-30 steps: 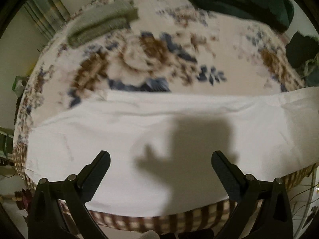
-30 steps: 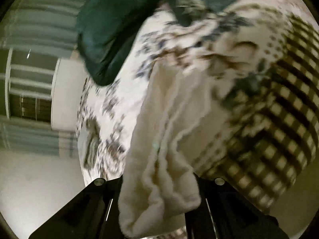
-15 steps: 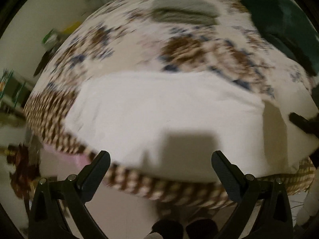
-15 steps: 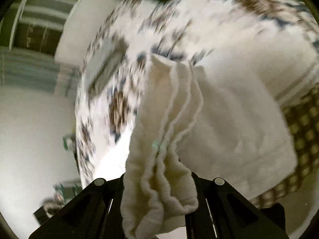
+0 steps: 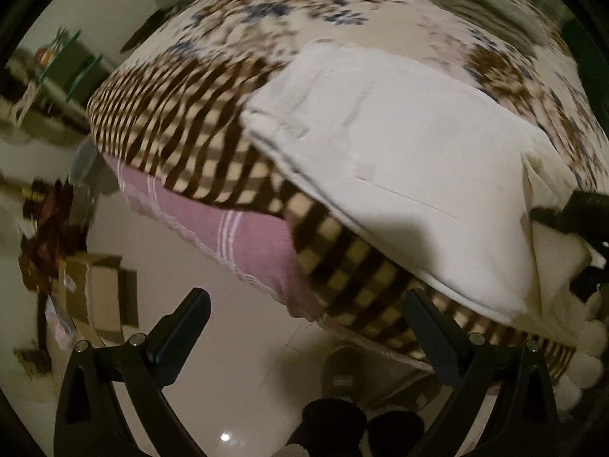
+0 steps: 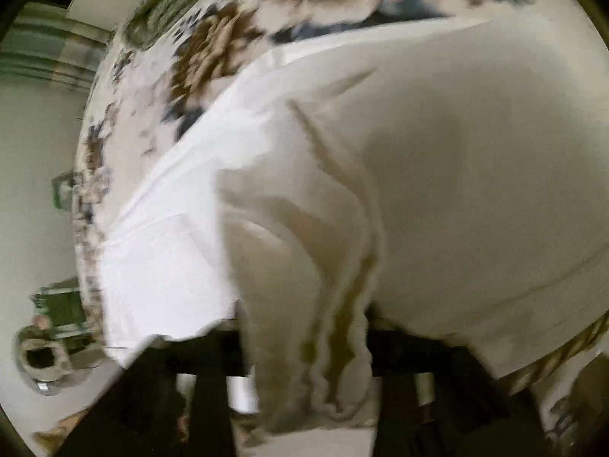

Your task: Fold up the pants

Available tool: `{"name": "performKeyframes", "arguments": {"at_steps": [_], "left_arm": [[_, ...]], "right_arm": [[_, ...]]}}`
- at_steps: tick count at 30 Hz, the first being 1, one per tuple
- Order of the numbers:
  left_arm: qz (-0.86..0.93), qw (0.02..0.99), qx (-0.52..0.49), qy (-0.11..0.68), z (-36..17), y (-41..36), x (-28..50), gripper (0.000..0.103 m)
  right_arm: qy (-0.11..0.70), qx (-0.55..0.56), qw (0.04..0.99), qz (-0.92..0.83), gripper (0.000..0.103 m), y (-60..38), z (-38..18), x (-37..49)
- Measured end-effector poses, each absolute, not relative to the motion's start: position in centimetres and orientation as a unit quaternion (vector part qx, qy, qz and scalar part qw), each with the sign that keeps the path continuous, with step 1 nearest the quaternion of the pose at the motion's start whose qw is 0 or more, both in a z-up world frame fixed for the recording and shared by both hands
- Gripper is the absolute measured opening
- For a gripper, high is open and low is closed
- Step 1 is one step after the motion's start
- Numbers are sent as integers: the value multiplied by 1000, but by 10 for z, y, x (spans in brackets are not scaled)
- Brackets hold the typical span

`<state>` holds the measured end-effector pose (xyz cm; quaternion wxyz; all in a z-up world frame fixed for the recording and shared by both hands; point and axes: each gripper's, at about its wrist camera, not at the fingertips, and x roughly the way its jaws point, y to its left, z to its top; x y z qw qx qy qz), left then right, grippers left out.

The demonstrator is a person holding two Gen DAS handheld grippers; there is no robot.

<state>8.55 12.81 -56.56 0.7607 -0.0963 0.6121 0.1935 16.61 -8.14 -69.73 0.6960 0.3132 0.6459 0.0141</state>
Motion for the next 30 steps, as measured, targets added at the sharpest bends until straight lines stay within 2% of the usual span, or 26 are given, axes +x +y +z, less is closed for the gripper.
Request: {"name": "performKeyframes", "arguments": {"at_steps": [1,4,8,12,14,16,18,19,20,21,23,27,29,30], "left_arm": [[200,758,-106,611,-567,135,87,103],[210,757,-137,604,-568,152,91,103],[218,757,-183,589,-571,173,108,103],[224,753,-226,576,-580,193,124,103],[223,752,-256,565,-584,203,129,103],[220,749,-303,546,-591,217,132,103],[209,751,-352,518,-597,228,132,93],[201,754,-381,497,-600,234,131,74],[192,753,-402,485,-604,238,130,38],[188,745,-424,479,-611,244,131,34],[186,734,-464,459,-620,253,126,35],[159,708,-543,422,-646,266,119,43],[156,707,-554,412,-653,266,120,42],[160,712,-548,409,-650,264,121,39]], "right_arm": [[646,336,684,36,58,-78,-693,167],[627,457,622,104,60,-95,-690,168],[619,431,652,74,60,-118,-675,167],[654,400,635,93,60,-92,-701,173],[698,378,597,114,61,-65,-724,179],[700,361,606,108,61,-63,-725,180],[688,371,612,118,61,-73,-717,179],[681,378,615,120,61,-81,-712,176],[680,377,618,116,61,-89,-709,173],[682,372,620,109,61,-97,-706,171],[686,365,622,97,61,-113,-706,165],[700,358,613,83,61,-132,-720,160],[701,359,610,85,61,-133,-723,162],[701,358,610,87,61,-133,-724,162]]}}
